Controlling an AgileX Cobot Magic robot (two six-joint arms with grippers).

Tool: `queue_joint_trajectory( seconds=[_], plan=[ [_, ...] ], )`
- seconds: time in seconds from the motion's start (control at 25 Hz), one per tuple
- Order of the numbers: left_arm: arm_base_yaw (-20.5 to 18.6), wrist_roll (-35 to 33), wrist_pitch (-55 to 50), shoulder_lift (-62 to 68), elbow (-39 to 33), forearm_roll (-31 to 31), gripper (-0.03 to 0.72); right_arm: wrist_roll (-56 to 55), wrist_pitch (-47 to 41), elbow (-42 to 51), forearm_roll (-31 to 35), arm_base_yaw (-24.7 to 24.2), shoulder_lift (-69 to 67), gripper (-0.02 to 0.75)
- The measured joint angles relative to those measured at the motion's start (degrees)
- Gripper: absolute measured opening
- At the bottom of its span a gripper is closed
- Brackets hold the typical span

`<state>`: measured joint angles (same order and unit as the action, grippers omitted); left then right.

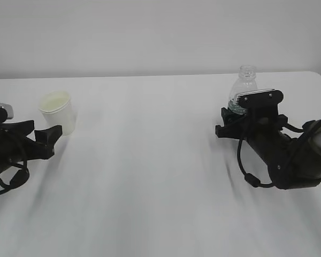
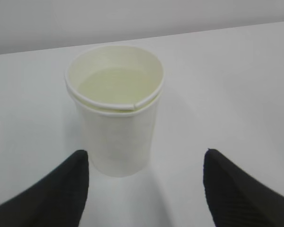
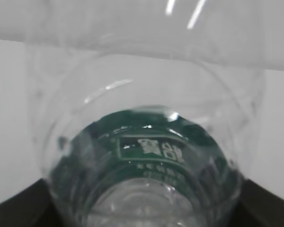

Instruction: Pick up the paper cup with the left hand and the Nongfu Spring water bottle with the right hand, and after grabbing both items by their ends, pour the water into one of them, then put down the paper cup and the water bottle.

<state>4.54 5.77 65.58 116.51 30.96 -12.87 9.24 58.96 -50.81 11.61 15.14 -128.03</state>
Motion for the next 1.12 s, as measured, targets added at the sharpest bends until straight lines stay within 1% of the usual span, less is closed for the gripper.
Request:
queue_joint_trajectory(
  seconds=[0.16, 0.4, 0.68, 0.92, 1.12],
  plan=[
    [0.0, 0.0, 0.0, 0.0, 0.0, 0.0, 0.539, 0.0, 0.56, 0.35, 0.0, 0.0, 0.0, 0.511],
    [0.0, 0.0, 0.0, 0.0, 0.0, 0.0, 0.539, 0.0, 5.19, 2.92, 0.0, 0.0, 0.0, 0.523],
    [0.0, 0.0, 0.0, 0.0, 0.0, 0.0, 0.538, 0.0, 5.97, 2.95, 0.0, 0.0, 0.0, 0.556],
    [0.0, -0.09, 0.0, 0.0, 0.0, 0.0, 0.534, 0.0, 6.06, 2.95, -0.09, 0.0, 0.0, 0.604],
    [0.0, -0.09, 0.0, 0.0, 0.0, 0.0, 0.533, 0.0, 6.06, 3.31, -0.09, 0.0, 0.0, 0.614]
  ],
)
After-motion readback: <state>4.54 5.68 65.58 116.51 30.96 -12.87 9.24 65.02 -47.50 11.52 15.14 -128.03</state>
